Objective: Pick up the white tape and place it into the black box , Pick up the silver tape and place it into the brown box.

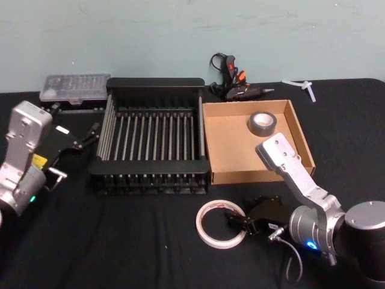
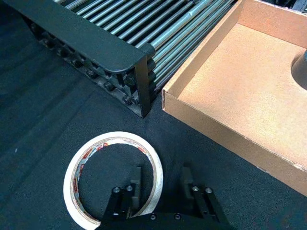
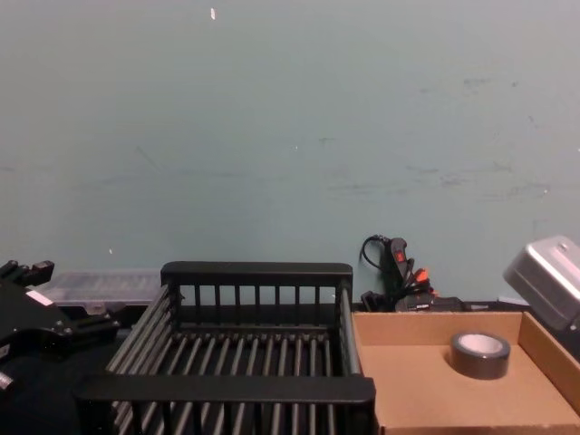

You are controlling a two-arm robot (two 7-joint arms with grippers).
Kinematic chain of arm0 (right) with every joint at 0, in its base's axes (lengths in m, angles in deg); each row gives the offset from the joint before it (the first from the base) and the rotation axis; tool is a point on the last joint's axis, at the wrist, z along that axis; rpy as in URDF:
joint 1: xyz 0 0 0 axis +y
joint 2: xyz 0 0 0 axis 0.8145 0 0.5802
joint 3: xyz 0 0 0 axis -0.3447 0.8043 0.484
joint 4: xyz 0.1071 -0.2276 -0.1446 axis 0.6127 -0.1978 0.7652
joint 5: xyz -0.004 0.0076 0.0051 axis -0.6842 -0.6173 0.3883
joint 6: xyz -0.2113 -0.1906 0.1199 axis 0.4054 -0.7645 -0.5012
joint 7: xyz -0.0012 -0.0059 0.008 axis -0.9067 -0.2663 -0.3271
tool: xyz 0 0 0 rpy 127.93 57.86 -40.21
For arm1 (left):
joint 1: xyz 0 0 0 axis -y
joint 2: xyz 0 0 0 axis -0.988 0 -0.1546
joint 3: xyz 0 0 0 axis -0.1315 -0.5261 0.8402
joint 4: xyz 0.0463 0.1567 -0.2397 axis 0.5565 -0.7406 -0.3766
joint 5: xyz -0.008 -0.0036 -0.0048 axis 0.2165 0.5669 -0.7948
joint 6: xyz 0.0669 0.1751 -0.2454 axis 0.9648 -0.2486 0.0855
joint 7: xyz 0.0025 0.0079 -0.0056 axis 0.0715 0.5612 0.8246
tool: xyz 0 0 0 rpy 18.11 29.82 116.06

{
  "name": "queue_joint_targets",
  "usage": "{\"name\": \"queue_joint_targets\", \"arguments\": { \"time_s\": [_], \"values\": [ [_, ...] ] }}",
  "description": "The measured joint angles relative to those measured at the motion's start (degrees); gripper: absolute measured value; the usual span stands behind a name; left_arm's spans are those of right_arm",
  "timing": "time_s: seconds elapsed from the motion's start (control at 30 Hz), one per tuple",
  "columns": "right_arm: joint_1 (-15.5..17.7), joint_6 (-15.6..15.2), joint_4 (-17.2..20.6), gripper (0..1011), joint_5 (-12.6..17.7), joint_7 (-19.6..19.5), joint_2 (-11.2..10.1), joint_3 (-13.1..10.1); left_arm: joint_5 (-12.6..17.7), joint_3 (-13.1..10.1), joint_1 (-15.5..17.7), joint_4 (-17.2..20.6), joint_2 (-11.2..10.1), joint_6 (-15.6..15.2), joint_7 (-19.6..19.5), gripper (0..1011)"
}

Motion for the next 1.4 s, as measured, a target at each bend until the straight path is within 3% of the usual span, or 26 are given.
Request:
{"name": "queue_joint_targets", "arguments": {
  "time_s": [0.4,0.5,1.0,1.4],
  "values": [
    [0.0,0.0,0.0,159,0.1,0.0,0.0,0.0,0.0,0.0,0.0,0.0,0.0,0.0,0.0,1001],
    [0.0,-0.1,0.0,105,0.1,0.0,0.0,0.0,0.0,0.0,0.0,0.0,0.0,0.0,0.0,1001],
    [0.1,0.0,0.0,95,0.2,0.1,0.1,-0.2,0.0,0.0,0.0,0.0,0.0,0.0,0.0,1001],
    [0.8,1.7,1.8,95,2.7,1.5,-0.6,-1.4,0.0,0.0,0.0,0.0,0.0,0.0,0.0,1001]
  ]
}}
